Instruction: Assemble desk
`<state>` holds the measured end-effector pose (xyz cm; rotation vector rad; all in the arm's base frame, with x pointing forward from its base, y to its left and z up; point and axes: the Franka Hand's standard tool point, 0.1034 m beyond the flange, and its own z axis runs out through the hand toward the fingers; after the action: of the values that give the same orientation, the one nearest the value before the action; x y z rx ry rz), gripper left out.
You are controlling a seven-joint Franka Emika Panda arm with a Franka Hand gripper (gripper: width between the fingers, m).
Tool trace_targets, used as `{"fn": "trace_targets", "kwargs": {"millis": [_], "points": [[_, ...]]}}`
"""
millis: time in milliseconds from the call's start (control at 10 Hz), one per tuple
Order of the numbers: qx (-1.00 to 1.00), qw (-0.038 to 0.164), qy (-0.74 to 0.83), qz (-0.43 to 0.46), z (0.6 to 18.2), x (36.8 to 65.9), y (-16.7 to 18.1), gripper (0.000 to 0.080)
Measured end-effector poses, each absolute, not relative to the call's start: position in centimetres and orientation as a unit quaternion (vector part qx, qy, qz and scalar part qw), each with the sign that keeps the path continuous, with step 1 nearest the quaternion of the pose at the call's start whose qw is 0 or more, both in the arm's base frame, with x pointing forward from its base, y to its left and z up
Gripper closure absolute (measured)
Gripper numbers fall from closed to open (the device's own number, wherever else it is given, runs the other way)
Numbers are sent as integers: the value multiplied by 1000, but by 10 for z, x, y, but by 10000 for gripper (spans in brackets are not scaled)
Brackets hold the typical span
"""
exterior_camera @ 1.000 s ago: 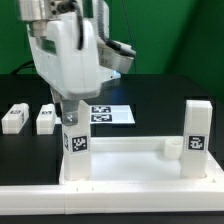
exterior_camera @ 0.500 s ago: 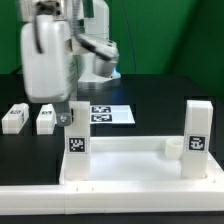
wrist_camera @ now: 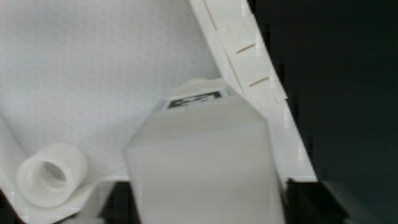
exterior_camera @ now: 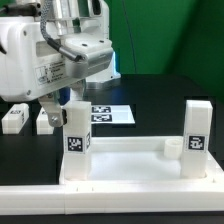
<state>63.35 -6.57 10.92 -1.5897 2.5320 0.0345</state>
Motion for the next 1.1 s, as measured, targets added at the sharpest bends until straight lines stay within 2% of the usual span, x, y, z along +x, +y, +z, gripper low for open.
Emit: {"fn": "trace_targets", "kwargs": {"millis": [100, 200, 300, 400, 700, 900, 1100], "points": [[-531, 76, 844, 11, 109, 633, -66, 337], [-532, 76, 844, 11, 109, 633, -65, 194], [-532, 75, 843, 11, 109, 633, -65, 164], [-536, 75, 841, 11, 110, 634, -65, 164], [-606, 90, 790, -2, 127, 641, -46, 151], [-609, 99, 787, 10, 147, 642, -31, 151], [-611, 97, 786, 8, 143, 642, -32, 151]]}}
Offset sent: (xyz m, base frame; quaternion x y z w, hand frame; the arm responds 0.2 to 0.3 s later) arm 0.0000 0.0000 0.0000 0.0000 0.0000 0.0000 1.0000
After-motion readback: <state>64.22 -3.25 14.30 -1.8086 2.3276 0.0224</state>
